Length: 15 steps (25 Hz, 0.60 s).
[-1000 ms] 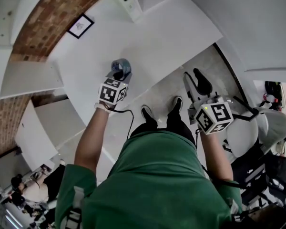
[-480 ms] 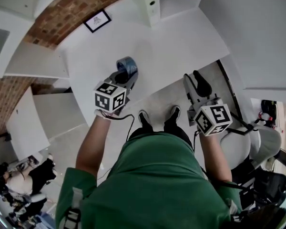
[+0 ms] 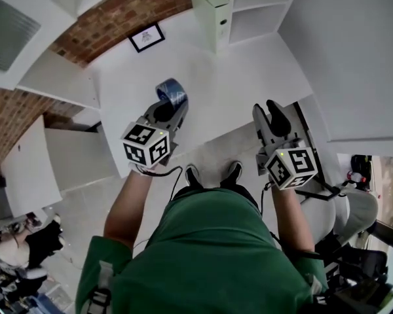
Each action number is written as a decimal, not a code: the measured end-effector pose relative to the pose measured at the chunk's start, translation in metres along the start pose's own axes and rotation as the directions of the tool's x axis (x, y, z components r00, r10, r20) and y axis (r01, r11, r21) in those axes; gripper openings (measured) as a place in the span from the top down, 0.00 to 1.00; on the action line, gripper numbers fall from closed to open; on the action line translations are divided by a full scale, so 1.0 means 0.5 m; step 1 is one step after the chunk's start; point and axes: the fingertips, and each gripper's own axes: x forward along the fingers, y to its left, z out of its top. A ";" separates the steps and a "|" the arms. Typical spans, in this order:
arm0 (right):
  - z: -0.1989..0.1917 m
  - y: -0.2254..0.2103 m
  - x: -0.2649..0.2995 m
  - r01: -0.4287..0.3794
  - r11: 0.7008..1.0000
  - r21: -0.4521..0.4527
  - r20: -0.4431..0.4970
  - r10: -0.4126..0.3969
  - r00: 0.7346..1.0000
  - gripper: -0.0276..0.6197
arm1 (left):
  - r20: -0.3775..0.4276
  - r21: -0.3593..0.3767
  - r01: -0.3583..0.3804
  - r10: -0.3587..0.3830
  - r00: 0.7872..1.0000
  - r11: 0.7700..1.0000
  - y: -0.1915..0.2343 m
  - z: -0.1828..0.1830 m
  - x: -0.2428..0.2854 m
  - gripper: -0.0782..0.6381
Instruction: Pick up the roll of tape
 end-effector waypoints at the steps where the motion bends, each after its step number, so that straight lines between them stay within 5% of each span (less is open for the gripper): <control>1: 0.010 0.005 -0.001 0.001 1.000 -0.007 0.010 -0.001 1.000 0.70 | 0.027 -0.007 -0.011 0.011 1.000 1.000 0.002 0.013 -0.011 0.79; 9: 0.075 0.051 -0.016 -0.012 0.998 -0.066 0.072 0.017 0.997 0.71 | 0.167 -0.019 -0.038 0.041 0.985 0.999 -0.010 0.077 -0.092 0.80; 15: 0.116 0.079 -0.021 -0.026 0.994 -0.109 0.113 0.039 0.993 0.71 | 0.285 -0.020 -0.078 0.080 0.955 0.997 -0.015 0.132 -0.150 0.80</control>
